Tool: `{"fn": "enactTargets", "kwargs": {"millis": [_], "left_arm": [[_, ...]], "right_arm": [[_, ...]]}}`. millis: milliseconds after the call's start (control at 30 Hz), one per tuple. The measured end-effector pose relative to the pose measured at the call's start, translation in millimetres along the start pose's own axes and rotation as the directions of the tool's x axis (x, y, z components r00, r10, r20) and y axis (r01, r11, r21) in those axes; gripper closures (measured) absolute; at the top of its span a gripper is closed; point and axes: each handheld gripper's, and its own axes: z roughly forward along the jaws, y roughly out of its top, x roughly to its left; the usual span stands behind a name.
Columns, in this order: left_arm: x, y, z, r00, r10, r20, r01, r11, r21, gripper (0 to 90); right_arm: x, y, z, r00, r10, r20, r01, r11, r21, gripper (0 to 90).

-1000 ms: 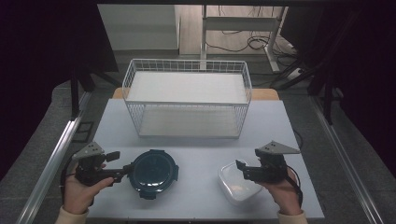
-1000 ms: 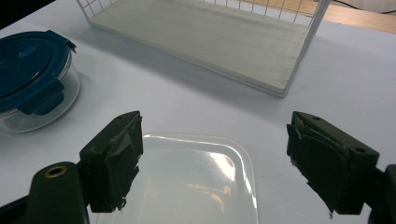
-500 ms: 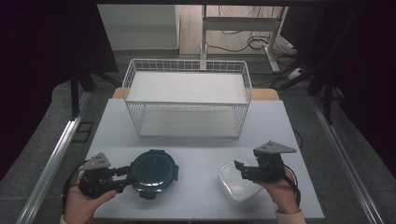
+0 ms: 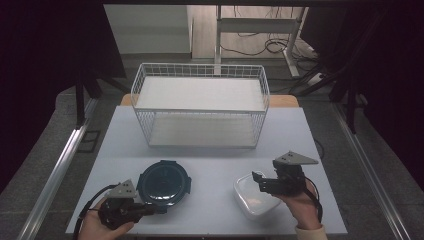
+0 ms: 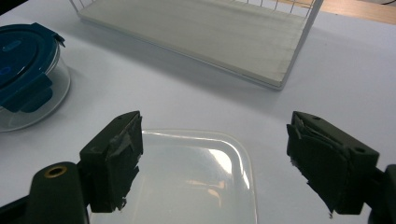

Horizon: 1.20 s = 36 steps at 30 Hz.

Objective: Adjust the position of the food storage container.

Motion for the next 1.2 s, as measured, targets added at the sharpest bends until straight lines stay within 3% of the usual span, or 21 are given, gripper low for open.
{"fn": "enactTargets", "kwargs": {"millis": [133, 233, 333, 467, 533, 600, 767, 1200], "left_arm": [[0.5, -4.3, 4.1, 1.0000, -0.007, -0.006, 0.007, 0.9996, 0.027, 90.0], [-0.2, -9.1, 8.4, 0.9996, 0.012, 0.026, -0.013, 0.9988, 0.047, 90.0], [-1.3, -10.8, 13.2, 0.9995, 0.014, 0.030, -0.015, 0.9982, 0.059, 90.0], [0.9, -12.8, 25.1, 0.9994, 0.020, -0.028, -0.017, 0.9956, 0.092, 90.0], [1.5, -12.9, 26.2, 0.9990, 0.019, -0.040, -0.015, 0.9957, 0.092, 90.0], [3.5, -12.2, 25.7, 0.9996, 0.014, -0.023, -0.012, 0.9979, 0.064, 90.0], [7.3, -13.3, 27.1, 0.9998, 0.014, 0.011, -0.015, 0.9986, 0.051, 90.0], [12.8, -1.3, 38.5, 0.9996, 0.028, 0.010, -0.028, 0.9992, 0.029, 90.0]], "right_arm": [[0.2, -0.3, 0.4, 1.0000, -0.001, 0.001, 0.001, 1.000, 0.003, 18.5], [-0.6, -0.9, 1.3, 1.0000, 0.002, 0.005, -0.002, 1.000, 0.004, 18.5], [-0.5, -1.4, 2.3, 1.0000, 0.004, 0.005, -0.004, 1.000, 0.008, 18.5], [1.1, -1.9, 4.4, 1.0000, -0.001, 0.004, 0.001, 1.000, 0.014, 18.5], [1.3, -1.8, 4.4, 1.0000, -0.002, 0.004, 0.002, 1.000, 0.014, 18.5], [1.2, -1.9, 4.2, 1.0000, -0.001, 0.004, 0.001, 1.000, 0.013, 18.5], [1.3, -1.4, 3.1, 1.0000, 0.000, 0.007, 0.000, 1.000, 0.009, 18.6], [14.9, 7.1, -2.5, 0.9997, -0.022, -0.011, 0.022, 0.999, -0.023, 18.6]]}}
